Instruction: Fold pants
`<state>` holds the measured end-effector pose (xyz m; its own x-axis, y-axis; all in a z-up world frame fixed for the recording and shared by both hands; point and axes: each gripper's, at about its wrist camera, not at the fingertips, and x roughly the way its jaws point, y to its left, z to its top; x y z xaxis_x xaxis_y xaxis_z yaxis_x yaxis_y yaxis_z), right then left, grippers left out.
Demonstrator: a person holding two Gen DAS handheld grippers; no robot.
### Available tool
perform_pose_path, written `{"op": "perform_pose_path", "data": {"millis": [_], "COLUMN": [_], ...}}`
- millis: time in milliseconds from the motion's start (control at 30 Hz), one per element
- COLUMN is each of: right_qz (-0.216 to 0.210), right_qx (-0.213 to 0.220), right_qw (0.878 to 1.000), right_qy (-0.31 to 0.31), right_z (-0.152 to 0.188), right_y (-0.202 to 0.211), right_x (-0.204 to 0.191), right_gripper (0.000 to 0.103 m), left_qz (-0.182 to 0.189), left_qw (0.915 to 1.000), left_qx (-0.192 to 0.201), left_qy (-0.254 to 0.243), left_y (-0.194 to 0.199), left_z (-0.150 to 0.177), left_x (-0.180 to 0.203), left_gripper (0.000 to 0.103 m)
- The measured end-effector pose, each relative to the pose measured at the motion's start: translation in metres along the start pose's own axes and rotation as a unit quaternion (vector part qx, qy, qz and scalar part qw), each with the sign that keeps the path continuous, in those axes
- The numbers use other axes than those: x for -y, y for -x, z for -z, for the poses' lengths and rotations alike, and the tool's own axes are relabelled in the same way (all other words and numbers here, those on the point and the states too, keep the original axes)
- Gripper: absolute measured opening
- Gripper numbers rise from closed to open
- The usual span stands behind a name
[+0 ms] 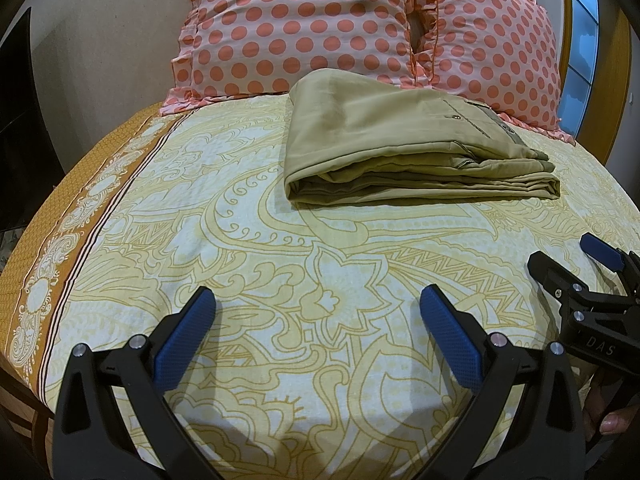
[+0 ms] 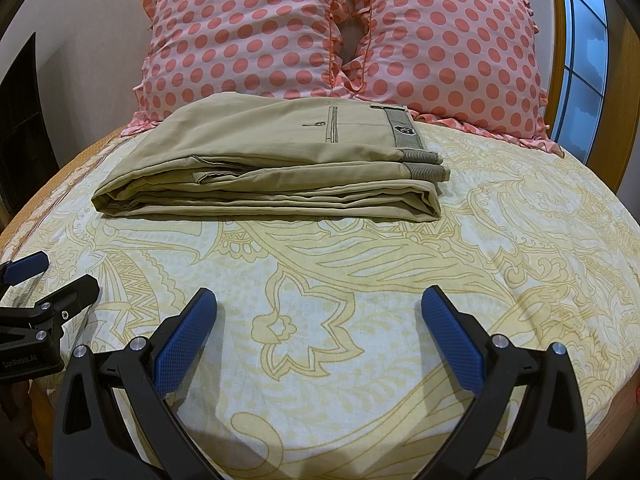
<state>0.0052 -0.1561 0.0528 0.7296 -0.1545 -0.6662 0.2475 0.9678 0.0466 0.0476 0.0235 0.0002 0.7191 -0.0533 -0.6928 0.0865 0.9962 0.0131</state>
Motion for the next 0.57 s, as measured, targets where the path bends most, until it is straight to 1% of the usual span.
{"op": "perform_pose_path", "data": {"millis": [567], "right_qz": [0.000], "right_qx": [0.000], "right_qw": [1.000], "right_qy": [0.000], "right_z": [0.0000], "right_y": [0.0001], "right_x": [0.0005], "right_gripper": [0.102], "left_qz": [0.000], "left_qw": [1.0000], "left_qx": [0.004], "left_qy": [-0.001], "left_y": [0.0004], "left_z": [0.0003], "left_x": [-0.0003], "left_gripper": [0.101]}}
